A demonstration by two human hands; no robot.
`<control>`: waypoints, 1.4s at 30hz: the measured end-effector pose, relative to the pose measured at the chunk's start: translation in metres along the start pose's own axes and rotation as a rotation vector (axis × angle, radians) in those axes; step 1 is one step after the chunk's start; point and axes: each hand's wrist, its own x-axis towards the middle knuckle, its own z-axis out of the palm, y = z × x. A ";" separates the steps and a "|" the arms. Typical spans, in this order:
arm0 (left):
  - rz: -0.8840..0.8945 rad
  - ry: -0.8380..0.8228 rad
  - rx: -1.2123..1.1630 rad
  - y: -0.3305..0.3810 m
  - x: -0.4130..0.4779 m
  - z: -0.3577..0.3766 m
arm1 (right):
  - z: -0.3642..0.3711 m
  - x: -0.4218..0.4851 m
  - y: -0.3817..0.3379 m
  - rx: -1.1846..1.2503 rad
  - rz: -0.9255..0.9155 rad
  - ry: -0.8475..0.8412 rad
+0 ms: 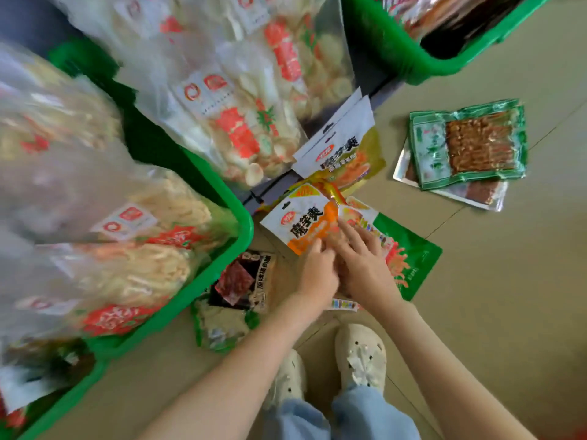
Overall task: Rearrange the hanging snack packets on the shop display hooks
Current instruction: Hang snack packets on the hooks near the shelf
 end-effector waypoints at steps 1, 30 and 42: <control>-0.021 -0.022 -0.010 0.015 -0.021 -0.016 | -0.022 -0.007 -0.013 -0.031 0.007 -0.001; -0.064 0.739 0.242 0.111 -0.508 -0.491 | -0.541 -0.050 -0.521 0.105 -0.699 -0.223; -0.080 0.824 -0.022 -0.036 -0.603 -0.525 | -0.485 -0.084 -0.666 0.088 -0.776 -0.275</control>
